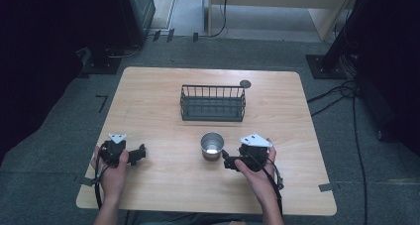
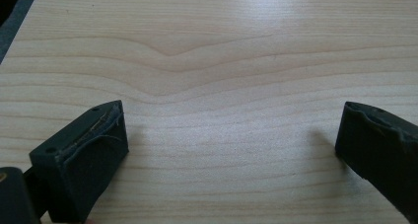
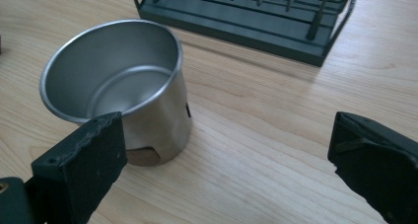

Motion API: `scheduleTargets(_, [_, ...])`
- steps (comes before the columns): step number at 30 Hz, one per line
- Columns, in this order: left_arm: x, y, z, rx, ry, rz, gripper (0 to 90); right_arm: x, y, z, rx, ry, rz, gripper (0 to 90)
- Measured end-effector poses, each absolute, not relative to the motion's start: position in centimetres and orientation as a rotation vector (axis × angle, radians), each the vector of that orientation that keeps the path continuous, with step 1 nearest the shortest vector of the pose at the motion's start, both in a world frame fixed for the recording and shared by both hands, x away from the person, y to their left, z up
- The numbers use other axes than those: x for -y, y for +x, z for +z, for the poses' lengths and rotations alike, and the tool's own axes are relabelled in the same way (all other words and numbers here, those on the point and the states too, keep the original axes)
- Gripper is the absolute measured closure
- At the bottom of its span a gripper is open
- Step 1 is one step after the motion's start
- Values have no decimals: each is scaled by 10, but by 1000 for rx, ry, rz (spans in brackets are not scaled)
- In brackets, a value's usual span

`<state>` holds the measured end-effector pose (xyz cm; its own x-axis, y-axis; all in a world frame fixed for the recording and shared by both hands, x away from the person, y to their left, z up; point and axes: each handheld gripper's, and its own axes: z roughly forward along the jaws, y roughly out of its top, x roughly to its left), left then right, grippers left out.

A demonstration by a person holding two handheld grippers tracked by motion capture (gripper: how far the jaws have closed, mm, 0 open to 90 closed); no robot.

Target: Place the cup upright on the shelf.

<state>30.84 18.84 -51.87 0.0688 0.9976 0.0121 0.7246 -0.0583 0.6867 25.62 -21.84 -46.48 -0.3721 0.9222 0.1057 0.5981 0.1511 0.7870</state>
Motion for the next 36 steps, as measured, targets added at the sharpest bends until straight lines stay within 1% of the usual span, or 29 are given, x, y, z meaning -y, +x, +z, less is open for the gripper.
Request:
scheduleTargets(12, [-188,308,-519,-1707,1838,692,0,193,261,-464,-2082,1411,1161,0])
scheduleTargets(21, [-188,308,-519,-1707,1838,692,0,178,265,-470,-2113,1403,1186,0])
scheduleTargets(36, [-188,308,-519,-1707,1839,692,0,152,276,-478,-2152,1378,1136,9])
